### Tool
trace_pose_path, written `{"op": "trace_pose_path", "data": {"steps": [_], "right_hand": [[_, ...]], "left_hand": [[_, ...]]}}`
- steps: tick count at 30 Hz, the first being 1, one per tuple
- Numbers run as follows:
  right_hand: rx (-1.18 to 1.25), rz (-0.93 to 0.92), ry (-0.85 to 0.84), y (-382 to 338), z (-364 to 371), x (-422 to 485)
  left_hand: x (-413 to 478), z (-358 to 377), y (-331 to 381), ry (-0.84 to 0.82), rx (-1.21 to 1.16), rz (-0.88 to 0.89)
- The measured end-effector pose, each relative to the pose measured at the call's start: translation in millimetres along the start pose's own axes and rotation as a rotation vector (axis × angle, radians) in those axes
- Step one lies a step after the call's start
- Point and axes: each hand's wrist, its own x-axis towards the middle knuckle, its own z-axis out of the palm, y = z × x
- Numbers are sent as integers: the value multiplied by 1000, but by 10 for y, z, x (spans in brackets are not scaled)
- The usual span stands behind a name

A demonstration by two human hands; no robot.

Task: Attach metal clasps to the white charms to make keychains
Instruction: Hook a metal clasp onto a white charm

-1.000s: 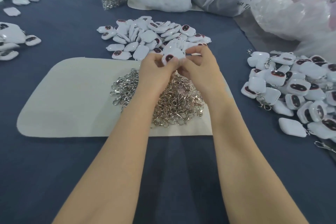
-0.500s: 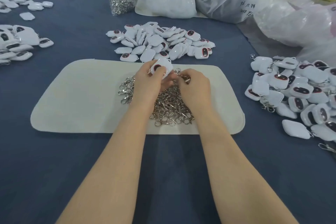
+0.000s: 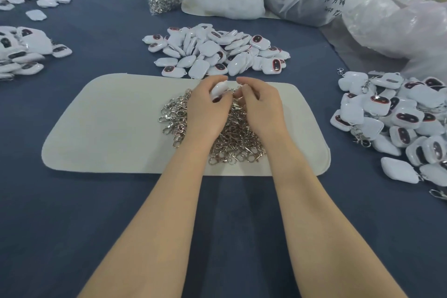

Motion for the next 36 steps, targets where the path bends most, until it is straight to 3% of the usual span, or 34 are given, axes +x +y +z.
{"op": "trace_pose_path", "data": {"steps": [7,13,24,29,36], "right_hand": [[-11,-74,9,15,29,-29],[-79,-147,-54,5,63,-46],[-126,-172,-83,22,65,-53],[-174,-170,39,37,46,-26],[-24,-148,-28,5,65,-51]], "left_hand": [[-15,-4,23,-1,-15,27],[-29,-25,31,90,135,134],[1,-22,39,110,25,56],[10,-33,47,129,-64,-10],[13,-28,36,81,11,40]]}}
